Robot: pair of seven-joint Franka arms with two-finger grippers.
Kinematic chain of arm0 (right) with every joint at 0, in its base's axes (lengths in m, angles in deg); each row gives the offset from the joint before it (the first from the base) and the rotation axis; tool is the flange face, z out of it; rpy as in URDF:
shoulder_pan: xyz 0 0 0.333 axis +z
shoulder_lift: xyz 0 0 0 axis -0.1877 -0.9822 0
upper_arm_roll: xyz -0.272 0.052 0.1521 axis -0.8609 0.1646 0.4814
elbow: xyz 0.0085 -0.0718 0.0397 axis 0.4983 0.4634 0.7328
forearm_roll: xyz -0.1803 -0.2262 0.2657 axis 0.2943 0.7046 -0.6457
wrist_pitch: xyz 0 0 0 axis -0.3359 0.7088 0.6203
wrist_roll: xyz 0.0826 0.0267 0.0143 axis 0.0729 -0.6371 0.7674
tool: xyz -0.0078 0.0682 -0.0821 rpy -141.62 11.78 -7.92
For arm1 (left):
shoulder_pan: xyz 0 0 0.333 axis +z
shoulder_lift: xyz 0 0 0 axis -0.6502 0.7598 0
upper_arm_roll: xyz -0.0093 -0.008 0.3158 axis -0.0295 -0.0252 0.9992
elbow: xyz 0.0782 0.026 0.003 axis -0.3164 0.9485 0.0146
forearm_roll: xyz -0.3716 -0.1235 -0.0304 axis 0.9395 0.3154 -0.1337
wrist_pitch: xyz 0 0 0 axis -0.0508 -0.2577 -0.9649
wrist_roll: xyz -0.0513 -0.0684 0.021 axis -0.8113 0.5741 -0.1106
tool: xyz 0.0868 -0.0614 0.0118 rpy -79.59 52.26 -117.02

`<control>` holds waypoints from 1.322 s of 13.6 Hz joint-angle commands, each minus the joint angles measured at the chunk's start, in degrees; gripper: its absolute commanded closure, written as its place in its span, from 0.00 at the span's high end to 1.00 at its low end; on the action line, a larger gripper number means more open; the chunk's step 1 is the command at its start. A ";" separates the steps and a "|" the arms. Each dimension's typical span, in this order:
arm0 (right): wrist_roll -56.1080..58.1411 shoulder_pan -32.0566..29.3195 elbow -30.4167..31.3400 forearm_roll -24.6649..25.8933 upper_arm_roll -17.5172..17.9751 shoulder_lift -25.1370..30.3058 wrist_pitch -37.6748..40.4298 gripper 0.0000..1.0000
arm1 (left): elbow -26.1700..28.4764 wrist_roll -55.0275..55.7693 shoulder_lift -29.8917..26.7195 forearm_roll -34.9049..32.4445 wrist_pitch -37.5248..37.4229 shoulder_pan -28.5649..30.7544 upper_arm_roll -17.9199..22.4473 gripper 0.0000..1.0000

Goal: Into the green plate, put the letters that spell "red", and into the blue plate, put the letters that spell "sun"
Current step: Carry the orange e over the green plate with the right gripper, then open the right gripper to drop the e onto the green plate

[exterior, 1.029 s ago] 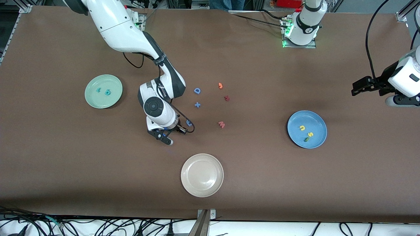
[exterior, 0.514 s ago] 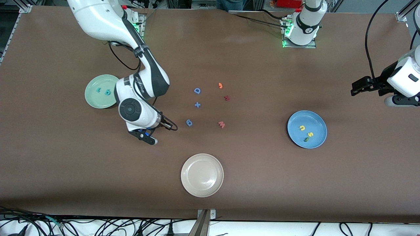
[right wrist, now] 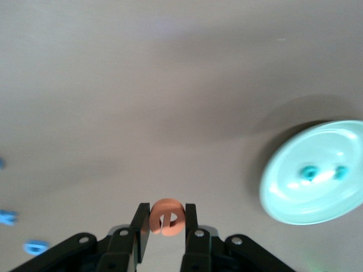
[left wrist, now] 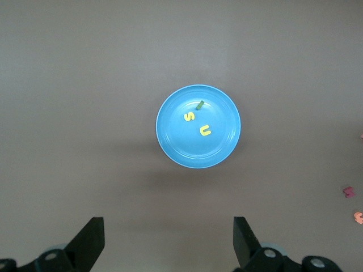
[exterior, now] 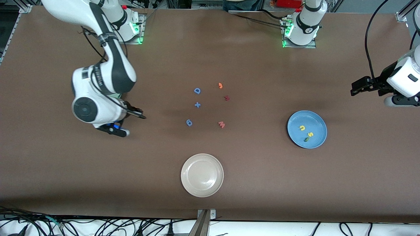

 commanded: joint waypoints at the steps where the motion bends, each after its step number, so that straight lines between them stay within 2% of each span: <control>1: 9.04 0.07 10.17 -0.21 -4.22 6.76 -0.84 0.00 | -1.48 -1.04 0.70 -0.83 -1.08 -0.03 -0.20 1.00; 3: 14.49 0.07 15.88 -0.13 -7.04 8.44 -2.24 0.00 | -1.48 -1.04 0.78 -0.83 -0.99 -0.03 -0.20 1.00; 7: 21.80 0.07 29.42 0.49 -11.70 12.83 -11.55 0.00 | -1.48 -1.04 1.05 -0.74 -0.99 -0.03 -0.20 1.00; 16: 24.10 0.07 38.40 0.58 -13.03 13.11 -18.41 0.00 | -1.56 -0.95 1.05 -0.65 -0.99 -0.12 -0.20 1.00; 18: 26.98 0.07 39.37 0.67 -14.43 12.32 -21.05 0.00 | -1.57 -0.95 1.14 -0.65 -0.99 -0.04 -0.20 1.00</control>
